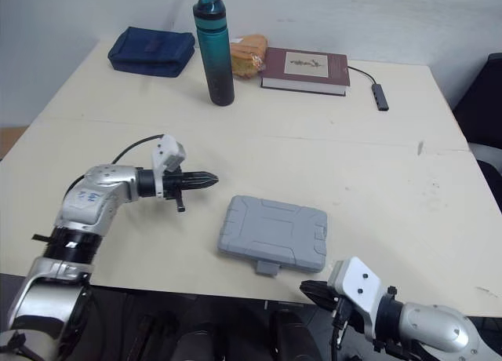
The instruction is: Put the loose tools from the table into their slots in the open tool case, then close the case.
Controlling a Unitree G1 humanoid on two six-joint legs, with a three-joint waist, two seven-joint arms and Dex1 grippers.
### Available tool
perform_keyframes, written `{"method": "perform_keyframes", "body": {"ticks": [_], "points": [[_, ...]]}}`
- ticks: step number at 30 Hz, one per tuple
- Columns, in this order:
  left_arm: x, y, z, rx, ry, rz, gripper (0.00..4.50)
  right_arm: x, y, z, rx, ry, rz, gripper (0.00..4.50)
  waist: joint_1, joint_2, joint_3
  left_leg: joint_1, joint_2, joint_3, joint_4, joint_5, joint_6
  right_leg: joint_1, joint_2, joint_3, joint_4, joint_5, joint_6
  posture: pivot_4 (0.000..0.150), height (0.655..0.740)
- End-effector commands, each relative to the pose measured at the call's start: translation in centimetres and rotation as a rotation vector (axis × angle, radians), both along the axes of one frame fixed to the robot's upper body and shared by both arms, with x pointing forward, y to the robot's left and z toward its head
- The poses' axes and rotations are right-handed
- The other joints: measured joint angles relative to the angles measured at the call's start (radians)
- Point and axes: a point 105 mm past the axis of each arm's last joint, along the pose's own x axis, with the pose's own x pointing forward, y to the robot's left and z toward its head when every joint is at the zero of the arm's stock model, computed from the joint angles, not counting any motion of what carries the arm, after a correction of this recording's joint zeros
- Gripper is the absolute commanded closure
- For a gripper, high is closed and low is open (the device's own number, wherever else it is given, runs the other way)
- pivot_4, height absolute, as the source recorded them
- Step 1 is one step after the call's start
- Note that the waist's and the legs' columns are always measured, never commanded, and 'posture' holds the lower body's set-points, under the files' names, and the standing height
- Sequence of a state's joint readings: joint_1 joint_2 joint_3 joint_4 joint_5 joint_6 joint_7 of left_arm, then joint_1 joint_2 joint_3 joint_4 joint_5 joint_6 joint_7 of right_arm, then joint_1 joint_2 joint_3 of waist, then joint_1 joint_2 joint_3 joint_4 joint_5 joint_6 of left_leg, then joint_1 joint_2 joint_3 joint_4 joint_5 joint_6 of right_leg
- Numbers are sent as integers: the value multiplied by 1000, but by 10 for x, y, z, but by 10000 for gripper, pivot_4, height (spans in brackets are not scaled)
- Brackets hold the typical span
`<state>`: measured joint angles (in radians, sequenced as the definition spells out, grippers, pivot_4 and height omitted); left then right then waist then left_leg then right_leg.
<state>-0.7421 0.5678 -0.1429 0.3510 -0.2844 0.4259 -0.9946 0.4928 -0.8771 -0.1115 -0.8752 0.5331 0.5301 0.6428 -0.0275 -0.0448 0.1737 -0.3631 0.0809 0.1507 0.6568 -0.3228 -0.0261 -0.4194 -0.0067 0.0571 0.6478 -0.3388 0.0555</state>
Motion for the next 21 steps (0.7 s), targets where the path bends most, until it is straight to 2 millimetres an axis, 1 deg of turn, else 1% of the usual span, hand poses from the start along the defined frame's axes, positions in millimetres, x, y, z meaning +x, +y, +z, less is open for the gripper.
{"method": "perform_keyframes", "body": {"ticks": [1, 4, 7, 8, 10, 12, 13, 14, 16, 17, 19, 21], "points": [[10, -20, 3, 58, -54, -103, 44541, 5, -1, -8, -28, 6, -27, 45000, 0, 0, 0, -1, 0, 0, 3, 0, 0, 0, 0, 0, 2, 0, 0, 1500, 7377], [13, -39, -4, 108, -71, -195, 44541, 8, 1, -10, -28, 9, -20, 45000, 0, 0, 0, -3, -1, -1, 8, 1, 1, -2, 0, 0, 7, 1, 1, 1500, 7377], [15, -49, -11, 140, -77, -241, 44541, 14, 2, -11, -37, -11, -26, 45000, -4, 0, 0, -3, -3, 0, 10, 2, 3, -2, -1, 2, 9, 2, 3, 1500, 7377], [13, -52, -15, 159, -75, -272, 44541, 18, 0, -11, -41, -26, -40, 45000, -7, 0, 0, -3, -3, 0, 10, 2, 3, -2, -1, 2, 10, 3, 3, 1500, 7377], [2, -56, -23, 186, -57, -359, 44541, 29, -4, -10, -52, -69, -83, 45000, -9, 0, 0, -2, -2, 0, 10, 3, 3, -2, -1, 3, 10, 3, 3, 1500, 7377], [-8, -56, -27, 192, -38, -425, 44541, 41, -10, -7, -64, -117, -134, 45000, -7, 0, 0, -3, -2, 0, 10, 3, 3, -3, -1, 3, 12, 3, 3, 1500, 7377], [-16, -55, -28, 189, -26, -471, 44541, 53, -19, -5, -71, -152, -201, 45000, -7, 0, 0, -4, -2, 0, 10, 3, 3, -4, -1, 3, 12, 3, 3, 1500, 7377], [-22, -54, -29, 188, -16, -502, 44541, 61, -24, -3, -75, -174, -248, 45000, -8, 0, 0, -5, -2, 0, 10, 4, 2, -5, -1, 3, 13, 3, 3, 1500, 7377], [-32, -52, -27, 171, -4, -548, 44541, 73, -33, 0, -71, -196, -321, 45000, -8, 0, 0, -6, -2, 2, 10, 4, 2, -8, -1, 3, 14, 3, 3, 1500, 7377], [-36, -52, -24, 151, 0, -565, 44541, 76, -35, 1, -67, -199, -336, 45000, -5, 1, 0, -6, -1, 2, 11, 4, 2, -8, -1, 3, 15, 3, 2, 1500, 7377], [-41, -53, -12, 99, -8, -565, 44541, 77, -36, 2, -61, -193, -340, 45000, -1, 1, 1, -7, -1, 1, 11, 4, 2, -8, -1, 3, 15, 2, 2, 1500, 7377], [-44, -54, 0, 56, -15, -556, 44541, 73, -36, 3, -52, -173, -328, 45000, 2, 1, 1, -7, -1, 0, 11, 4, 2, -8, -1, 2, 16, 2, 2, 1500, 7377]]}}
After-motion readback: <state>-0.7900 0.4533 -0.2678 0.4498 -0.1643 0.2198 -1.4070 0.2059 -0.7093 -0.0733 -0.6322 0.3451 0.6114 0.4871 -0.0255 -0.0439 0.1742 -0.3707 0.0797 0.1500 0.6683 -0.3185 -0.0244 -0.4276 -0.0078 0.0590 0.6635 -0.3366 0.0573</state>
